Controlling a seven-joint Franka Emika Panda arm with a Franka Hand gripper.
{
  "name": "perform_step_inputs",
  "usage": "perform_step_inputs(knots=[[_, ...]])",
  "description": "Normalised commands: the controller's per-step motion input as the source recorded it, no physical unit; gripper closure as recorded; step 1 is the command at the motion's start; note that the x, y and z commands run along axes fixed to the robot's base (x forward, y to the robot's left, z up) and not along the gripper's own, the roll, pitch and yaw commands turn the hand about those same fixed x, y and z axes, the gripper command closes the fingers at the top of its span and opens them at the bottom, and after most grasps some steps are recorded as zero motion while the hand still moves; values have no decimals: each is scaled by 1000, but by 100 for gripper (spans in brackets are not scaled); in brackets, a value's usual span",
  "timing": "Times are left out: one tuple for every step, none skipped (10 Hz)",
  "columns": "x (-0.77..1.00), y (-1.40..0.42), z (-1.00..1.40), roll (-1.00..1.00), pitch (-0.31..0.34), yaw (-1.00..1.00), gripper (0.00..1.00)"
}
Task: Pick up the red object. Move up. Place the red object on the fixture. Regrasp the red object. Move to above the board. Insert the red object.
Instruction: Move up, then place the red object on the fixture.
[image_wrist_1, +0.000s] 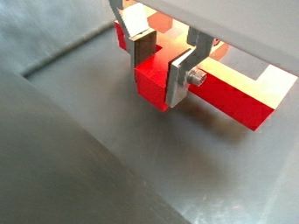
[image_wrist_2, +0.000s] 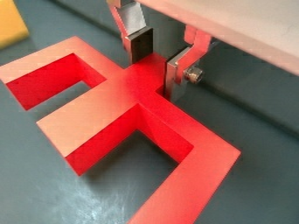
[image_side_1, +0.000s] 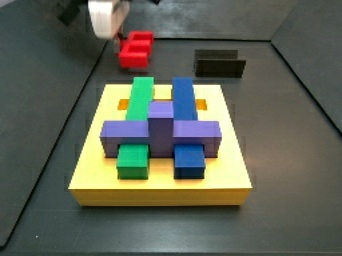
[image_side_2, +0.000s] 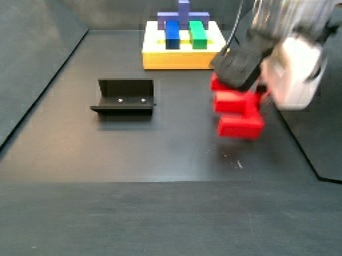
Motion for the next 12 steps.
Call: perform_step_inputs(knots=[[-52, 15, 363, 29, 49, 0, 100], [46, 0, 0, 0, 0, 0, 100], [26, 0, 0, 0, 0, 0, 100], [186, -40, -34, 0, 57, 154, 100], [329, -49, -137, 0, 131, 534, 100], [617, -120, -103, 0, 277, 560, 100], [623, -117, -60, 0, 354, 526, 100], [520, -163, 0, 0, 334, 577, 100], [497, -200, -17, -94, 357, 577, 100], [454, -194, 0, -157, 411, 551, 100], [360, -169, 123, -463, 280, 503, 100], [431, -171, 137, -451, 246, 454, 100]])
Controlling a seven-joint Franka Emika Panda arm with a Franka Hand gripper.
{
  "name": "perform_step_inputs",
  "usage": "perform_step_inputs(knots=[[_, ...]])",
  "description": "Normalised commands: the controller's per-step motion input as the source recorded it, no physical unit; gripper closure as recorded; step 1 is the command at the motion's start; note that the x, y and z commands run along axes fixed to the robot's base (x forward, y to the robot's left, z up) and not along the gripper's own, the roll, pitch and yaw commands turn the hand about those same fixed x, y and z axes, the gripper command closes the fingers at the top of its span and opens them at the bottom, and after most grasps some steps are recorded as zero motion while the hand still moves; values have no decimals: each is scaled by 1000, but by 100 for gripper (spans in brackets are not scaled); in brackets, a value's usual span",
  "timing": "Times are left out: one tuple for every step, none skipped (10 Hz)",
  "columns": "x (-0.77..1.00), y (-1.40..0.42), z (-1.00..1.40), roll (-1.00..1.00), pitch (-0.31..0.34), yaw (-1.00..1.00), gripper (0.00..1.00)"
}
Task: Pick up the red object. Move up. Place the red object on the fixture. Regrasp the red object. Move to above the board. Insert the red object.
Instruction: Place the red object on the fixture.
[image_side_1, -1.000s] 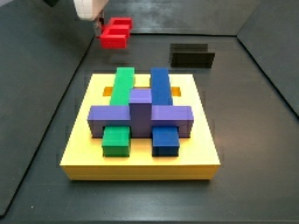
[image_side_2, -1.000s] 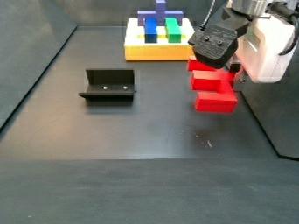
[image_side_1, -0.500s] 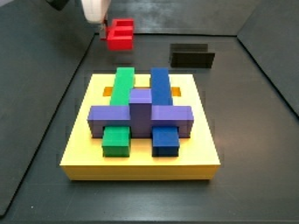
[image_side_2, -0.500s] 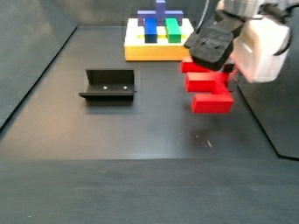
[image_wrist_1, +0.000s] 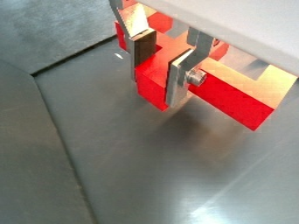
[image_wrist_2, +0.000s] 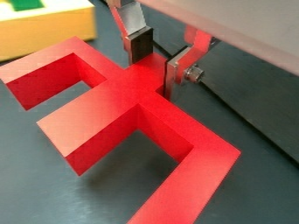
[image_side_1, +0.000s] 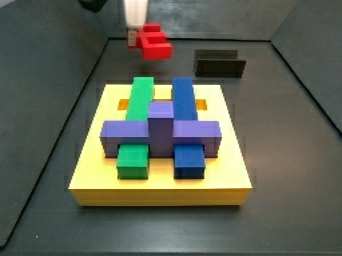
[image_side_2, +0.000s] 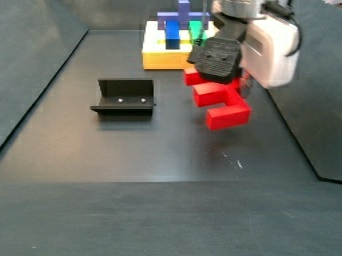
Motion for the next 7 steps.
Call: perform_step_inputs(knots=[[397, -163, 186, -457, 231, 466, 100], [329, -180, 174, -463, 154, 529, 100], [243, -243, 117, -369, 37, 646, 100], [46, -171, 180, -157, 0, 823, 100], [103, -40, 94, 91, 0, 909, 100], [71, 0, 46, 143, 34, 934, 100], [54, 0, 43, 183, 26, 954, 100]])
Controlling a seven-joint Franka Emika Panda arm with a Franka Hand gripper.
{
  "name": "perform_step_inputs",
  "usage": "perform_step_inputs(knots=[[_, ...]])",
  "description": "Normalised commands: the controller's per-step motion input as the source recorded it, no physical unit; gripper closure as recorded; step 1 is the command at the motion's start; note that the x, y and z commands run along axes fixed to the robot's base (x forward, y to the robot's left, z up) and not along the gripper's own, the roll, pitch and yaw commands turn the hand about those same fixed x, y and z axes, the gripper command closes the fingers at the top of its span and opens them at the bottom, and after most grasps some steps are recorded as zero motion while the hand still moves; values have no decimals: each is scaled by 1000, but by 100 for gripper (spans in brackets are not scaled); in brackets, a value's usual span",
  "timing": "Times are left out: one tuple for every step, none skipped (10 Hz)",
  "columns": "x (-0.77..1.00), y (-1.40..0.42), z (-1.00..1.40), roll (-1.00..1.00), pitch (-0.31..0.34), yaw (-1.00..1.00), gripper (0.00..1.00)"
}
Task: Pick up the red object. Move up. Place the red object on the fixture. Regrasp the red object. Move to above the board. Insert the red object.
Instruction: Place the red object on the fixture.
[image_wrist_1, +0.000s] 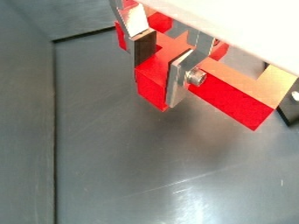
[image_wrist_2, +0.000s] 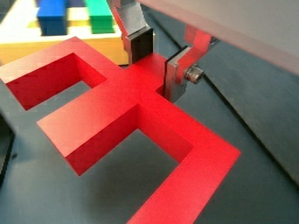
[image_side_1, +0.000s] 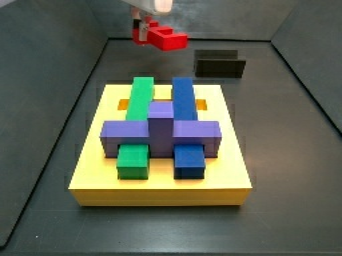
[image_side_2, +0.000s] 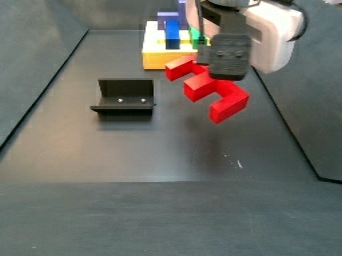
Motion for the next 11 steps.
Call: perform_step_inputs(knots=[[66, 0, 20, 171, 31, 946, 100], [154, -23, 0, 149, 114, 851, 100], [157, -9, 0, 169, 126, 860, 100], [163, 0, 0, 186, 120, 866, 100], [174, 0, 0, 211, 117, 863, 100], [174, 0, 0, 303, 157, 860, 100], [171, 0, 0, 346, 177, 863, 100], [154, 0, 0, 334, 180, 869, 100], [140, 0, 0, 317, 180, 874, 100], [143, 0, 0, 331, 183, 871, 100], [143, 0, 0, 331, 183, 871, 100]])
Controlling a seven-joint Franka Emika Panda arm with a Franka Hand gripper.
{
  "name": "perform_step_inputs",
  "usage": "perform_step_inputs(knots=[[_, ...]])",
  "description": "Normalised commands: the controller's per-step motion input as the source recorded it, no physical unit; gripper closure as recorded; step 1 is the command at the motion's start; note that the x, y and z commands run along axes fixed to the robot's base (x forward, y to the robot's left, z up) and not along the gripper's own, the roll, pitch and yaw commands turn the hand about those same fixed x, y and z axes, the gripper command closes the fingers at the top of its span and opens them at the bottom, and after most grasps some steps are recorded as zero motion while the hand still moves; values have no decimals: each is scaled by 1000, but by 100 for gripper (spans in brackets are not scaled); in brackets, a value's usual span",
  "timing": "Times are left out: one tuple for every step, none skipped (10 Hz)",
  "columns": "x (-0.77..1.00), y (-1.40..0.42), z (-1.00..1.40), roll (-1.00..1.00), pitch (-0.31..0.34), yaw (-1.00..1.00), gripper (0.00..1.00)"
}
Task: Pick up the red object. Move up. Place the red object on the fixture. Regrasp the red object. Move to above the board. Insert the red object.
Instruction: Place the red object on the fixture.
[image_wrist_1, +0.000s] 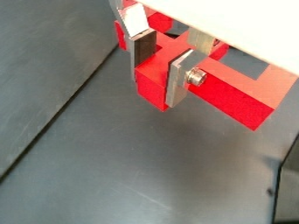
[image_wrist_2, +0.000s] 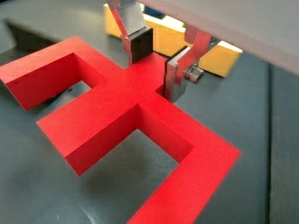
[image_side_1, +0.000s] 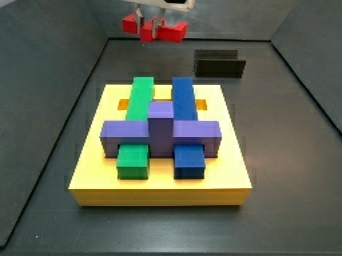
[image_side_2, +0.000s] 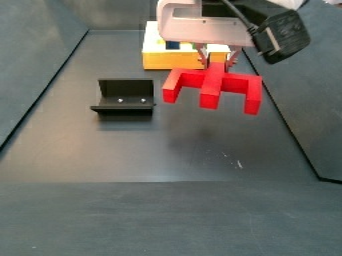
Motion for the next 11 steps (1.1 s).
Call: perform_step_inputs(knots=[[134, 0, 0, 300, 186, 871, 100], [143, 0, 0, 234, 146, 863, 100], [217, -23, 0, 189, 120, 826, 100], [363, -103, 71, 94, 89, 749, 100], [611, -317, 177, 0, 166, 449, 100], [900, -271, 234, -166, 183, 37, 100], [943, -200, 234, -389, 43, 0, 100], [957, -160, 226, -437, 23, 0, 100], [963, -103, 231, -477, 9, 0, 100], [909, 0, 217, -403, 0, 0, 100], [866, 0, 163, -400, 0, 0, 100]])
